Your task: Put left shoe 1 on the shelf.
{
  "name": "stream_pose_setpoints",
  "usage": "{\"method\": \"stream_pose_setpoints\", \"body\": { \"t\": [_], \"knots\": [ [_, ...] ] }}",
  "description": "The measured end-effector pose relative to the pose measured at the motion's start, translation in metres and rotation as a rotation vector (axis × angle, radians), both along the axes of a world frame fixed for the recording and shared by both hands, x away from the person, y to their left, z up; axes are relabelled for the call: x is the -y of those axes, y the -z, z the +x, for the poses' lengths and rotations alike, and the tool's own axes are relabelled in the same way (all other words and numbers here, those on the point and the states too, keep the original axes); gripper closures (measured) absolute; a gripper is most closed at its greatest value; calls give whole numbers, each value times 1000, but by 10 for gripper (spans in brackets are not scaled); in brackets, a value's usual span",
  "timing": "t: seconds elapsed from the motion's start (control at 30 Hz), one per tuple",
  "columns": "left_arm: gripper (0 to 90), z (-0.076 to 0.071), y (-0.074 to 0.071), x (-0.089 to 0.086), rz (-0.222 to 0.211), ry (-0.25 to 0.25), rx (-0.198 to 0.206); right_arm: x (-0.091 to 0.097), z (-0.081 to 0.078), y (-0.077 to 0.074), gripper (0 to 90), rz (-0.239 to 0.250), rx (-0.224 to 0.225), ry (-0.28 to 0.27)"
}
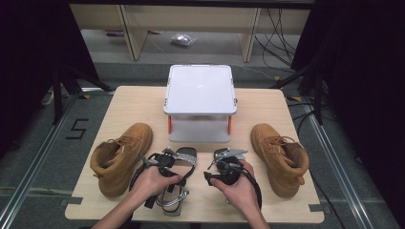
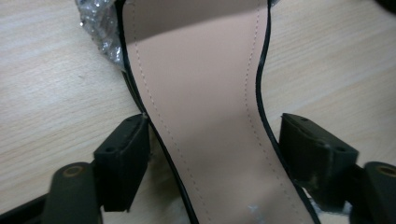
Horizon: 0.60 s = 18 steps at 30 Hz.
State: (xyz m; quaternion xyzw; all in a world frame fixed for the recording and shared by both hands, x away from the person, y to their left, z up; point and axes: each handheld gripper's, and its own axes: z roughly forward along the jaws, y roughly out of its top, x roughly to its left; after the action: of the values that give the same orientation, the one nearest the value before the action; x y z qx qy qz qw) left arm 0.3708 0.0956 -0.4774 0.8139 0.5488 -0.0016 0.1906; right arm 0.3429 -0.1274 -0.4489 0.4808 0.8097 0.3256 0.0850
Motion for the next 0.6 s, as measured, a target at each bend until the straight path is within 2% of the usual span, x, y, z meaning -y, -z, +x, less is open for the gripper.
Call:
{"method": "stream_pose_setpoints", "body": {
  "t": [0.03, 0.13, 0.17, 0.27, 0.33, 0.4, 0.43, 0.47, 0.53, 0.57, 0.6],
  "knots": [
    [270, -1, 0, 2, 3, -14, 5, 0, 0, 0, 384, -1, 2, -1],
    [292, -2, -1, 1, 9, -7, 5, 0, 0, 0, 383, -1, 1, -1],
    [294, -4, -1, 2, 4, -29, 12, 0, 0, 0, 383, 0, 1, -1],
    [291, -5, -1, 2, 13, -21, 7, 0, 0, 0, 383, 0, 1, -1],
    [278, -2, 1, 0, 22, -1, -6, 0, 0, 0, 383, 2, -2, -3],
    [278, 0, 5, 0, 26, 32, -36, 0, 0, 1, 383, 0, 5, -9],
    [275, -1, 7, 2, 14, 22, -39, -1, 0, 1, 382, 0, 1, -5],
    [273, -2, 7, 3, 26, 32, -32, -1, 0, 1, 382, -2, 1, -13],
    [296, -1, 7, 5, 17, 32, -33, -1, 0, 1, 382, -1, 0, -4],
    [302, 1, 6, 2, 40, 63, -47, -1, 0, 1, 382, 2, -5, -2],
    [302, 1, 6, 2, 39, 55, -51, -1, 0, 1, 382, 2, -5, -2]
  ]
}}
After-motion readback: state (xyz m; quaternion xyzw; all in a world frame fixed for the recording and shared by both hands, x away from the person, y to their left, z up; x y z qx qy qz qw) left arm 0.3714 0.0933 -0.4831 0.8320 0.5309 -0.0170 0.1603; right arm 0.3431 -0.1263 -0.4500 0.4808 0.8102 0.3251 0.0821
